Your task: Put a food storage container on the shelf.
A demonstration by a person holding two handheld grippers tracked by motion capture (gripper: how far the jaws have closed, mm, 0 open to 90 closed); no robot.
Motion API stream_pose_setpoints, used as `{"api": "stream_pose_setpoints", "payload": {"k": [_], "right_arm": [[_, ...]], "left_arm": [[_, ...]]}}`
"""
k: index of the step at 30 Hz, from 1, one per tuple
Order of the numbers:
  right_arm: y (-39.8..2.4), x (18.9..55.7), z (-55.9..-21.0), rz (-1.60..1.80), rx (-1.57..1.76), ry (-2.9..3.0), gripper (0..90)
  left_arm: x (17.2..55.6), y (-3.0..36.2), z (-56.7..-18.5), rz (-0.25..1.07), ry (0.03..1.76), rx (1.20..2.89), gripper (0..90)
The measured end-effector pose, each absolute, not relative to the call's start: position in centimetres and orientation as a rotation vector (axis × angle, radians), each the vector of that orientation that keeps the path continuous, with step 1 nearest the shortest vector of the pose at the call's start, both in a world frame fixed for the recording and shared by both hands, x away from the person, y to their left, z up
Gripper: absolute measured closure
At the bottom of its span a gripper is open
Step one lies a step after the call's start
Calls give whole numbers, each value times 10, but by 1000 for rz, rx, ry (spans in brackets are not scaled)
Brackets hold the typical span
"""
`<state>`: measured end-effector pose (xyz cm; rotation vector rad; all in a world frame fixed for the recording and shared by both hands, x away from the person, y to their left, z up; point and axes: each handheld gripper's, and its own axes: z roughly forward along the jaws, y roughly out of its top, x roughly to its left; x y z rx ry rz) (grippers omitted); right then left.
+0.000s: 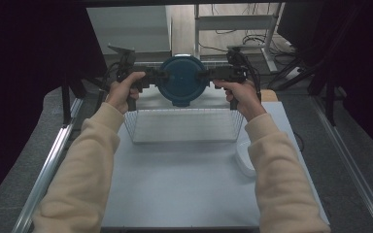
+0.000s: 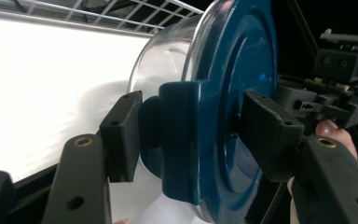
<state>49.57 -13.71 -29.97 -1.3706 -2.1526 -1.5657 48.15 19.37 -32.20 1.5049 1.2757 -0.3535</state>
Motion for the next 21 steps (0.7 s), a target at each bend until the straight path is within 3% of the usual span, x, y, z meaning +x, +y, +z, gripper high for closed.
{"api": "stream_pose_setpoints", "payload": {"k": [19,21], "right_arm": [[-144,523,-325,-1542,-1500,-1910,385],[-140,520,-323,-1546,-1523,-1945,345]], "left_arm": [[501,189,-339,-375,1328,1425,376],[500,187,-339,-355,1315,1434,363]]}}
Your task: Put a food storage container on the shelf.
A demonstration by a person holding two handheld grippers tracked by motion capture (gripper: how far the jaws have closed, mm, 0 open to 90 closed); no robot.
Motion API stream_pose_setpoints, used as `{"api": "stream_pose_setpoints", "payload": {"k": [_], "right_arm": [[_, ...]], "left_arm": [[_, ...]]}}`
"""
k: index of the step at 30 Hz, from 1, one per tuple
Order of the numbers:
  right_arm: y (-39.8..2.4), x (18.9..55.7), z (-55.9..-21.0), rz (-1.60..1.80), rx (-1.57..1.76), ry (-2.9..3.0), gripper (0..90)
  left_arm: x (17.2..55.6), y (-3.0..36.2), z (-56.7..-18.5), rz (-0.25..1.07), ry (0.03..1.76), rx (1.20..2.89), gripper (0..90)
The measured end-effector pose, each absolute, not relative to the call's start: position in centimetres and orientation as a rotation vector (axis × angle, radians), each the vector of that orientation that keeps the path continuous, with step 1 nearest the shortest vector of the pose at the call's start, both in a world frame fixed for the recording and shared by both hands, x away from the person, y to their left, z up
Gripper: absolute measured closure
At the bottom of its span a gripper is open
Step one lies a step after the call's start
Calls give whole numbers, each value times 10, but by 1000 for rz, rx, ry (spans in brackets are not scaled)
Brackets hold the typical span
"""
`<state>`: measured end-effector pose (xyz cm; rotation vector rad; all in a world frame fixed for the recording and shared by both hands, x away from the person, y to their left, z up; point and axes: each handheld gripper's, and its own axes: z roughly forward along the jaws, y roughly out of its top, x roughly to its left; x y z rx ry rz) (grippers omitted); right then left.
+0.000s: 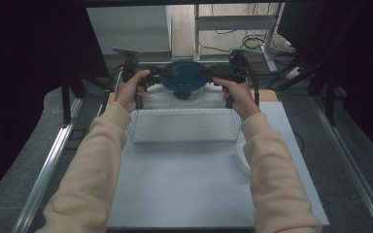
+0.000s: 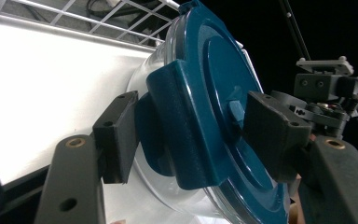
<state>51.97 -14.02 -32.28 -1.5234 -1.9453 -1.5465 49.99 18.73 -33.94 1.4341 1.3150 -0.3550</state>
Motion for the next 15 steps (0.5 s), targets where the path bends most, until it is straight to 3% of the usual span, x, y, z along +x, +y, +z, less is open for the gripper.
{"api": "stream_pose_setpoints", "payload": {"k": [1,2,4,7,15], "right_arm": [[-140,520,-323,-1546,-1523,-1945,345],[-135,514,-319,-1566,-1553,-2021,265],[-134,512,-317,-1575,-1565,-2050,232],[-129,492,-305,-1622,-1579,-2232,93],[-143,439,-295,-1719,-1472,-2440,85]], "left_arm": [[500,187,-339,-355,1315,1434,350],[498,187,-338,-323,1305,1437,307],[496,187,-336,-288,1308,1438,277],[478,190,-324,-72,1276,1506,217],[425,193,-323,35,1143,1599,213]]}}
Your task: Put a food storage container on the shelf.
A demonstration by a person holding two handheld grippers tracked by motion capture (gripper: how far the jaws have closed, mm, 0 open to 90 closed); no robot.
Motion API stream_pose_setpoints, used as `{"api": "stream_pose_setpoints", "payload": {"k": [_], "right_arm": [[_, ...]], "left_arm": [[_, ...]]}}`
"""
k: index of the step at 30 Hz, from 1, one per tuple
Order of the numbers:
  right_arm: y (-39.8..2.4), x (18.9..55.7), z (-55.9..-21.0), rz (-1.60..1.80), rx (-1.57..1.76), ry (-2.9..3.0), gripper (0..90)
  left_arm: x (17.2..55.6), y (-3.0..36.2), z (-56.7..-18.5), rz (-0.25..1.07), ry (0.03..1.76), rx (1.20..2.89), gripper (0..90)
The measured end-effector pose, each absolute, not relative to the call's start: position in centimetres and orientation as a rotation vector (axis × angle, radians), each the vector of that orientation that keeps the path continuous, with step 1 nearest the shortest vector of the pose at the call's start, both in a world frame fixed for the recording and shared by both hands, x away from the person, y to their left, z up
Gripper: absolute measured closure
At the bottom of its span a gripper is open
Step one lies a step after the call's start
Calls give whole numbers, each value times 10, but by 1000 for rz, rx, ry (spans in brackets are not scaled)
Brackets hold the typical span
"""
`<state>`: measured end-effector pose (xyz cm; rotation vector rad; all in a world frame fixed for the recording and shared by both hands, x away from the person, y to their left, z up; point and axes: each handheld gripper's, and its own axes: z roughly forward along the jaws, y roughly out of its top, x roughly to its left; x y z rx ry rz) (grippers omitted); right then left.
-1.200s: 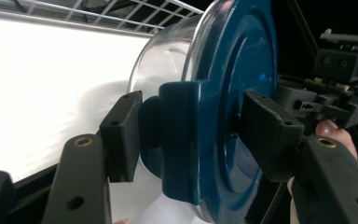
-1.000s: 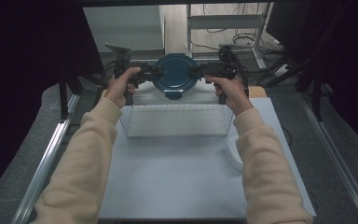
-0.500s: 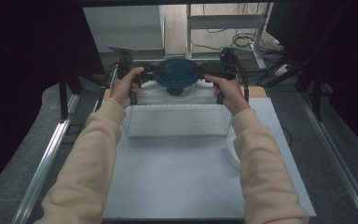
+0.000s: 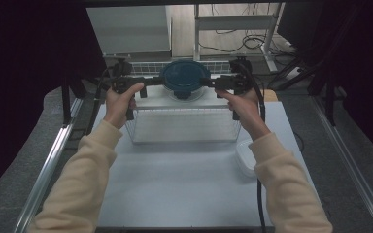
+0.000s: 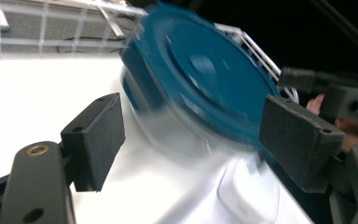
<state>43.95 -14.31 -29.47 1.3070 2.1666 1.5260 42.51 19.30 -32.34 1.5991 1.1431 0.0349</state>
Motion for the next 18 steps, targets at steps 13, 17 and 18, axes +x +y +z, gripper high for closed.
{"api": "stream_pose_setpoints", "payload": {"k": [13,17,18], "right_arm": [[-186,354,-339,1499,1100,2242,177],[-199,337,-363,1459,1108,2267,191],[-201,334,-367,1450,1109,2270,195]], "left_arm": [[314,202,-375,185,1012,1739,230],[294,209,-396,199,1024,1749,230],[289,212,-402,206,1036,1751,229]]}}
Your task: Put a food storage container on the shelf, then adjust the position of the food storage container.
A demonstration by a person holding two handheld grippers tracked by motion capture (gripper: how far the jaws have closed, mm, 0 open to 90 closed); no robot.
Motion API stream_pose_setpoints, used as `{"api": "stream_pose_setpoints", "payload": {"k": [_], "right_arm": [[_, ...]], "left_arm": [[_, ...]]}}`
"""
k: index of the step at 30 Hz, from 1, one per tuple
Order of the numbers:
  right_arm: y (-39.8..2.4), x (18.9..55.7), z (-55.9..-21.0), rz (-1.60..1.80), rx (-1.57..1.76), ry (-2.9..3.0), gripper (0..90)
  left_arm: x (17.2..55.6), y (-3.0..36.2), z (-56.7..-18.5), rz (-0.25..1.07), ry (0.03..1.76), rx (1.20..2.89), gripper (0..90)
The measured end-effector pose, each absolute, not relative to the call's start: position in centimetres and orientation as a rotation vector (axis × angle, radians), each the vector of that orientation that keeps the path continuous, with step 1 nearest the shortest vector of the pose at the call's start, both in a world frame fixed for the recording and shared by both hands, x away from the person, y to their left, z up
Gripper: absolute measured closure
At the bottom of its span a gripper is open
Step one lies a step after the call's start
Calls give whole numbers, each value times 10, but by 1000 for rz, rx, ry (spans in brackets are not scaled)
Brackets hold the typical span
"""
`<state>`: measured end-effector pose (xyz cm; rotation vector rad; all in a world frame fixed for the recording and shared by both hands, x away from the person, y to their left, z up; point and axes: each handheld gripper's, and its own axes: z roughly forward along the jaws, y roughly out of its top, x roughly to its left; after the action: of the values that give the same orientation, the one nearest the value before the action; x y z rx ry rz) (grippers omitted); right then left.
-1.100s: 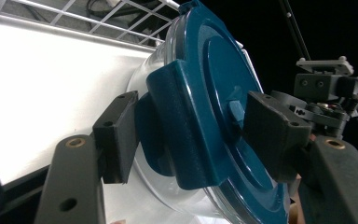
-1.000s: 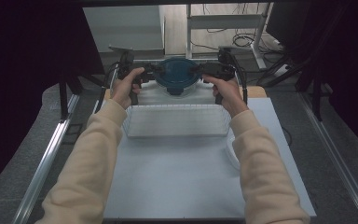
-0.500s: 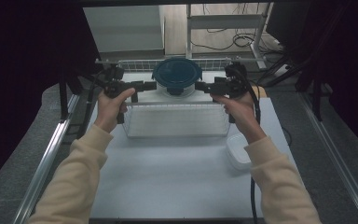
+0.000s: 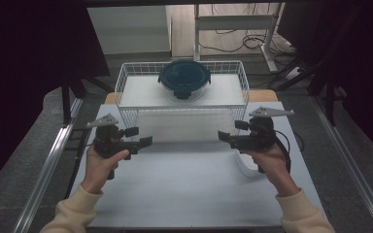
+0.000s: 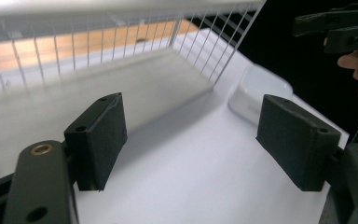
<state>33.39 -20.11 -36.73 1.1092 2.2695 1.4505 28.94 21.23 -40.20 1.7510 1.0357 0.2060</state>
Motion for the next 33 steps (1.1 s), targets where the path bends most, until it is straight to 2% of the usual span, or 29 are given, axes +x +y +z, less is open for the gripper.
{"api": "stream_pose_setpoints", "payload": {"k": [9,16,30,33], "right_arm": [[-219,309,-405,1359,1133,2304,225],[-227,301,-427,1293,1180,2342,227],[-226,305,-427,1298,1164,2352,242],[-226,309,-427,1294,1171,2368,270]], "left_arm": [[266,232,-438,208,1081,1766,221],[265,232,-457,195,1138,1801,223],[261,226,-462,201,1142,1848,222],[261,227,-462,189,1146,1850,223]]}}
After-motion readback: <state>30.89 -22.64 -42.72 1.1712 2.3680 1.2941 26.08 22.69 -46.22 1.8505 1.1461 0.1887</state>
